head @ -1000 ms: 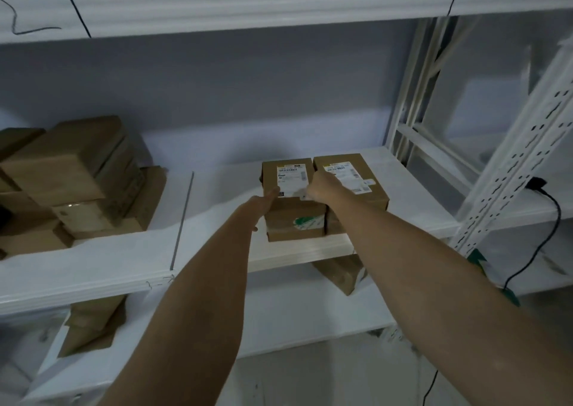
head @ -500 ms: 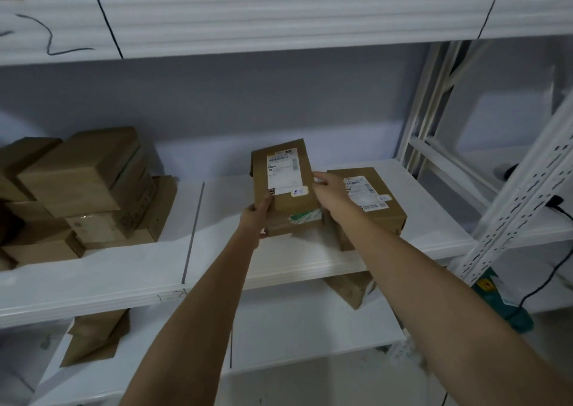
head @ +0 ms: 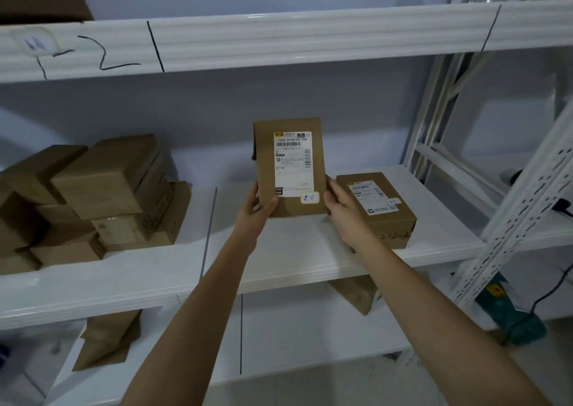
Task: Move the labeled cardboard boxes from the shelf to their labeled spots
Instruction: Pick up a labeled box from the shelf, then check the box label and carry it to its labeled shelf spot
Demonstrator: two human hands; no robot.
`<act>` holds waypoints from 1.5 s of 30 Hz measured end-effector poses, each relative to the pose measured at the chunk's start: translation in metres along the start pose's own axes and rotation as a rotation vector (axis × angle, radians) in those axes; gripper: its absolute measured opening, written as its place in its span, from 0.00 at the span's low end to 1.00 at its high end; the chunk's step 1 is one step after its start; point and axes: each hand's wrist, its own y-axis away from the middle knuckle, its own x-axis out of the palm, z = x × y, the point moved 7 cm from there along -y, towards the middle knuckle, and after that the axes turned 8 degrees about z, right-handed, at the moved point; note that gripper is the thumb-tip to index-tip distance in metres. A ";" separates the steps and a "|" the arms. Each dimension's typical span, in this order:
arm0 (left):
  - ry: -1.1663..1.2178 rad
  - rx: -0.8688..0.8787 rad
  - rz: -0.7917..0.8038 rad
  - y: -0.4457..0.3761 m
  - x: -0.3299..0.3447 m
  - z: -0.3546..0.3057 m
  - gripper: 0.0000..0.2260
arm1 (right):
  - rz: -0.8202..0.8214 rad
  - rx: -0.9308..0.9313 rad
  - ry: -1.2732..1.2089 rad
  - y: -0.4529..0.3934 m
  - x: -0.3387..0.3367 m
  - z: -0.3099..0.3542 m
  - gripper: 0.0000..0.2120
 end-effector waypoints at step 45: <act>-0.334 0.359 -0.760 0.392 -0.357 -0.175 0.29 | 0.614 -0.568 0.165 0.161 0.454 0.146 0.29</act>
